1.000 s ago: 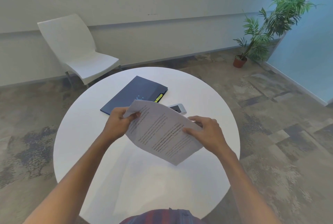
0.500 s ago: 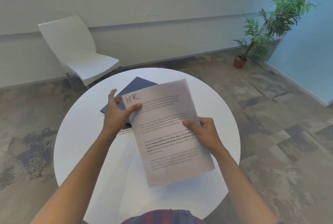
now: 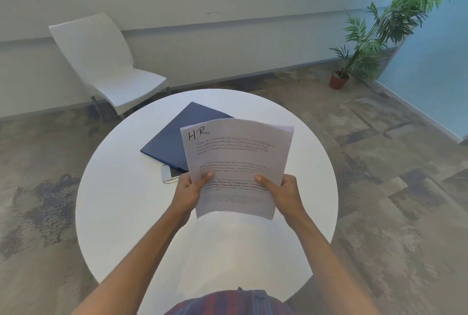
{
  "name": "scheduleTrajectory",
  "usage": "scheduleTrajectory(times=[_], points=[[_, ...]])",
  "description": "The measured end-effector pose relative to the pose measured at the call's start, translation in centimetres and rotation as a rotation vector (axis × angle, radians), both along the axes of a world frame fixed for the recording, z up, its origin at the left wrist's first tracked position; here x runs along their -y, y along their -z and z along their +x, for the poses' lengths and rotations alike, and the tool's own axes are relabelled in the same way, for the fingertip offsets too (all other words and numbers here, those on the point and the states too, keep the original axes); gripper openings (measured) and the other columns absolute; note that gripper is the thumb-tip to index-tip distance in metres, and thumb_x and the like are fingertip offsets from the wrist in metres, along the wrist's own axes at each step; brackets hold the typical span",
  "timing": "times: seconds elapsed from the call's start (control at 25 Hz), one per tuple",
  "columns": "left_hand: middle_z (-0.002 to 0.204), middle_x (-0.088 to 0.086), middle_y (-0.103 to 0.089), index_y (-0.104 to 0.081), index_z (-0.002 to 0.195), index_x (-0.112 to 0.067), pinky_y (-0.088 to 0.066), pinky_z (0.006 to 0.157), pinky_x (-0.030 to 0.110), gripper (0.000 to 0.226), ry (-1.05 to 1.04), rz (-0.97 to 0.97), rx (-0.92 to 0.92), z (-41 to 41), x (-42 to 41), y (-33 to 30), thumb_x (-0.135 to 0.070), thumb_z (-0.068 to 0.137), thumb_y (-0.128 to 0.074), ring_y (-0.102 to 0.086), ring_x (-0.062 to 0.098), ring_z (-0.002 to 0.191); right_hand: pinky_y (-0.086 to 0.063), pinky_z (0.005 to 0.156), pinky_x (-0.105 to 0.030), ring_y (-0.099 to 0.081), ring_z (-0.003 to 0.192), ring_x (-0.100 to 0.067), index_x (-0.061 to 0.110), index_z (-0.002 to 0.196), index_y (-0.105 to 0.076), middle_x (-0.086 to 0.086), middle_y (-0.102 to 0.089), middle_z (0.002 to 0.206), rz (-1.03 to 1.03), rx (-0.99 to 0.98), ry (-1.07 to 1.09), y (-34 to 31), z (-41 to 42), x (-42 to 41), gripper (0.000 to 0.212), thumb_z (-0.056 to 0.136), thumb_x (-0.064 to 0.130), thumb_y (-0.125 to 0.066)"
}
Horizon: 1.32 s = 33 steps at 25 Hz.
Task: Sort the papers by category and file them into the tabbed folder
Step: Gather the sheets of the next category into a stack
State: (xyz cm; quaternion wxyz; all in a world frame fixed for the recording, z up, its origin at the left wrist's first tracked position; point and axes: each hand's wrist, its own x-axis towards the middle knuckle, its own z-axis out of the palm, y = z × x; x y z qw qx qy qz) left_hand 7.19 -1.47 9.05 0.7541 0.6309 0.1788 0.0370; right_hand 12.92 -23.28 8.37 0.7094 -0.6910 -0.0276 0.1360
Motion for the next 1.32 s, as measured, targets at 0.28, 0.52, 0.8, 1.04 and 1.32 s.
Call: scheduleTrajectory(times=[0.28,0.52,0.8,1.04,1.32], points=[[0.098,-0.006,-0.075,-0.07,0.102,-0.021,-0.051,0.08,0.032,0.018,-0.071,0.019,-0.098,-1.9,-0.4,4.4,-0.008,0.091,-0.064,-0.063,0.025,0.096,-0.054,0.068,-0.02,-0.069,0.077,-0.013,0.021,0.085,-0.077,0.009,-0.077,0.084,-0.058,-0.088,-0.013,3.7,-1.9,-0.8,0.013,0.087,0.008,-0.073],[0.096,0.002,-0.078,-0.072,0.102,-0.01,-0.059,0.075,0.035,0.014,0.017,0.071,-0.135,-1.4,-1.0,3.4,-0.016,0.093,-0.063,-0.073,0.03,0.091,-0.061,0.076,-0.033,-0.075,0.089,-0.023,0.009,0.101,-0.077,-0.002,-0.079,0.096,-0.065,-0.075,0.051,4.0,-1.8,-0.7,0.014,0.091,0.016,-0.07],[0.105,0.013,-0.075,-0.068,0.112,-0.005,-0.06,0.08,0.044,0.022,0.171,0.008,-0.202,-0.3,-2.4,0.4,-0.013,0.092,-0.063,-0.073,0.034,0.092,-0.06,0.084,-0.043,-0.076,0.09,-0.021,0.009,0.106,-0.075,-0.002,-0.079,0.097,-0.09,-0.064,0.093,2.7,-0.8,-0.4,0.017,0.092,0.016,-0.069],[0.111,0.013,-0.073,-0.061,0.121,-0.011,-0.058,0.082,0.046,0.026,0.127,-0.133,-0.237,-1.4,-1.4,1.5,-0.008,0.096,-0.055,-0.072,0.033,0.097,-0.059,0.088,-0.044,-0.075,0.093,-0.023,0.012,0.104,-0.076,-0.002,-0.079,0.098,-0.044,-0.129,0.217,3.0,-0.3,-0.2,0.015,0.089,0.015,-0.071],[0.112,0.006,-0.074,-0.058,0.123,-0.016,-0.059,0.078,0.041,0.029,0.159,-0.104,-0.203,-1.7,-1.3,1.9,-0.005,0.097,-0.052,-0.072,0.027,0.097,-0.056,0.093,-0.043,-0.073,0.098,-0.02,0.016,0.11,-0.072,0.002,-0.077,0.105,-0.069,-0.19,0.165,3.4,-0.4,-0.4,0.018,0.096,0.019,-0.062]])
